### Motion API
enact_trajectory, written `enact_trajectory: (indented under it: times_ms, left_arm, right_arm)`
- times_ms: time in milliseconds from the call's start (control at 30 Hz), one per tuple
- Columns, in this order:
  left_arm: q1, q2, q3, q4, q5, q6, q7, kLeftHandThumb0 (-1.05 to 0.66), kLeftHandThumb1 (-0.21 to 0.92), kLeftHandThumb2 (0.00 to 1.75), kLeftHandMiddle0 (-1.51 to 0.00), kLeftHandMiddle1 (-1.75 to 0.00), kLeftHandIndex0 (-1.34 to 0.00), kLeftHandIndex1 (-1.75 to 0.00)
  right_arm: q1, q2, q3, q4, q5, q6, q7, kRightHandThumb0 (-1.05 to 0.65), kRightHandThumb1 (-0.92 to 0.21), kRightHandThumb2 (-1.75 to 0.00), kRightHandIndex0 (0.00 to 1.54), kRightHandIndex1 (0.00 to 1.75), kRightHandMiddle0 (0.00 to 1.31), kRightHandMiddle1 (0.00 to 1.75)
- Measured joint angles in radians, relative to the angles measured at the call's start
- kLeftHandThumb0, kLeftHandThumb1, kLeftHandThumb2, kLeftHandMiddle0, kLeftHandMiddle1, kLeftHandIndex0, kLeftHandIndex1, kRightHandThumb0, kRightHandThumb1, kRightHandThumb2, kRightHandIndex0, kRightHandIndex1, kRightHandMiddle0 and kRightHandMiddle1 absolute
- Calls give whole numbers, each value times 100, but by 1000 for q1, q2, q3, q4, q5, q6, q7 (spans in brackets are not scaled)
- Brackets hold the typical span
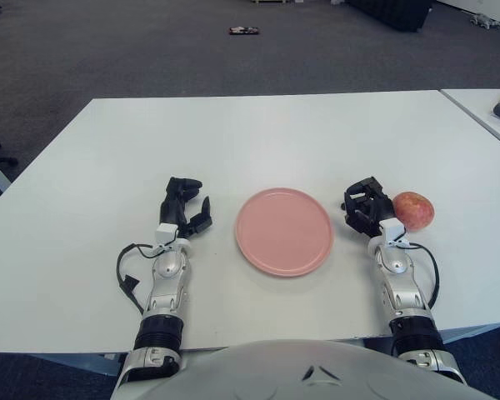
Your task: Put the apple into the plate.
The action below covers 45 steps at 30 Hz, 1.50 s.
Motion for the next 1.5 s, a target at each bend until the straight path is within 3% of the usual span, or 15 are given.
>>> enact_trajectory:
  times_ms: [133,267,467,533,733,767,833,867,900,967,1033,1167,1367,1500]
  left_arm:
    - [0,-1,1,-3,0,-1,0,-1,50,100,-64,-139,-32,-175]
    - [0,0,2,-5,0,3,0,-1,49,100,-65,-137,-33,-175]
    - [0,2,1,-7,0,16,0,-1,50,99,-66,-137,-32,-175]
    - [1,2,1,-8,1,18,0,-1,50,99,-66,-137,-32,-175]
    - [1,2,0,-14,2,33,0,-1,52,95,-64,-134,-33,-175]
    - [1,2,0,-15,2,35,0,-1,52,95,-64,-134,-33,-175]
    - [1,2,0,-16,2,35,0,-1,51,96,-65,-133,-34,-175]
    - [1,2,0,-16,2,35,0,-1,51,96,-65,-133,-34,-175]
    - [1,2,0,-17,2,35,0,-1,50,97,-66,-134,-34,-175]
    - [1,2,0,-17,2,35,0,-1,50,98,-66,-134,-33,-175]
    - [1,2,0,-17,2,35,0,-1,49,99,-66,-134,-34,-175]
    - [0,2,0,-12,1,33,0,-1,51,97,-65,-134,-34,-175]
    - [-2,2,0,1,2,15,0,-1,52,96,-64,-136,-31,-175]
    - [-2,0,1,4,3,13,5,-1,53,95,-65,-136,-31,-175]
  right_arm:
    - [80,10,23,-162,-46,67,-10,-38,-67,-88,50,138,34,175]
    - [150,25,49,-303,-115,68,-42,-38,-70,-84,48,137,32,175]
    - [178,2,53,-382,-192,-49,-79,-36,-79,-71,43,135,27,175]
    - [179,-21,51,-384,-221,-101,-87,-36,-87,-60,37,133,22,175]
    - [180,-93,30,-366,-272,-236,-100,-35,-92,-53,6,124,19,175]
    - [178,-102,24,-358,-280,-251,-109,-40,-86,-61,5,120,15,168]
    - [172,-114,12,-334,-314,-288,-142,-55,-64,-90,2,102,6,145]
    - [168,-118,6,-321,-337,-306,-167,-58,-60,-94,1,97,5,141]
    - [165,-123,0,-310,-358,-321,-187,-64,-56,-96,1,77,3,123]
    - [157,-129,-11,-298,-398,-337,-229,-71,-53,-96,0,52,2,100]
    - [149,-134,-21,-297,-440,-335,-260,-81,-53,-92,0,22,1,61]
    - [148,-136,-46,-332,-494,-282,-269,-93,-54,-86,0,5,0,18]
    - [149,-140,-85,-428,-501,-147,-201,-94,-50,-82,0,0,0,2]
    - [105,-155,-102,-484,-509,-9,-108,-84,-37,-91,0,0,0,0]
